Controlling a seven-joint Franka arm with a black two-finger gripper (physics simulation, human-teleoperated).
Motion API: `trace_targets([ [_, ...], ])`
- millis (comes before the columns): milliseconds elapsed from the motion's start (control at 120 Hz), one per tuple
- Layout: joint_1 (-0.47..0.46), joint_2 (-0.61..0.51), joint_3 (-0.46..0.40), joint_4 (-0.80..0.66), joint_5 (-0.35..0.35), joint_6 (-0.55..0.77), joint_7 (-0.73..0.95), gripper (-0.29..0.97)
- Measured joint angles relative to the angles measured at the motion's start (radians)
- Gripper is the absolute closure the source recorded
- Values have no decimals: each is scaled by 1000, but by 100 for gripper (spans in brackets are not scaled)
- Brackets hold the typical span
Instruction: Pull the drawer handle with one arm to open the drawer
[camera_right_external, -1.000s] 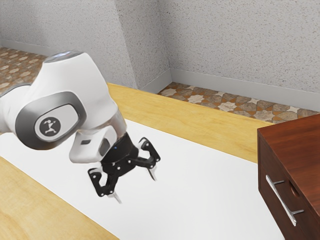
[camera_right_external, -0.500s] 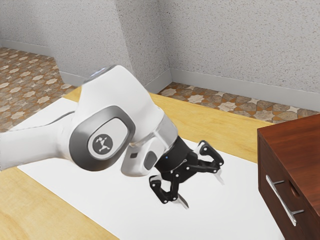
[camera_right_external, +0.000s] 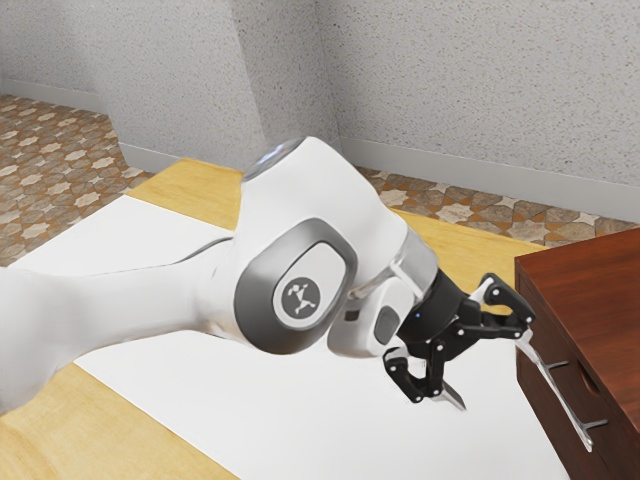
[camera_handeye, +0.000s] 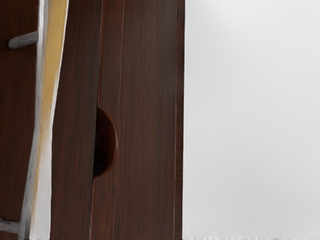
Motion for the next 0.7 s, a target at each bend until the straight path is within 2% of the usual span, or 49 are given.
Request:
trace_targets([
  [350,10,65,2,25,-21,55,36,0],
  [700,17,-18,7,-20,-27,59,54,0],
])
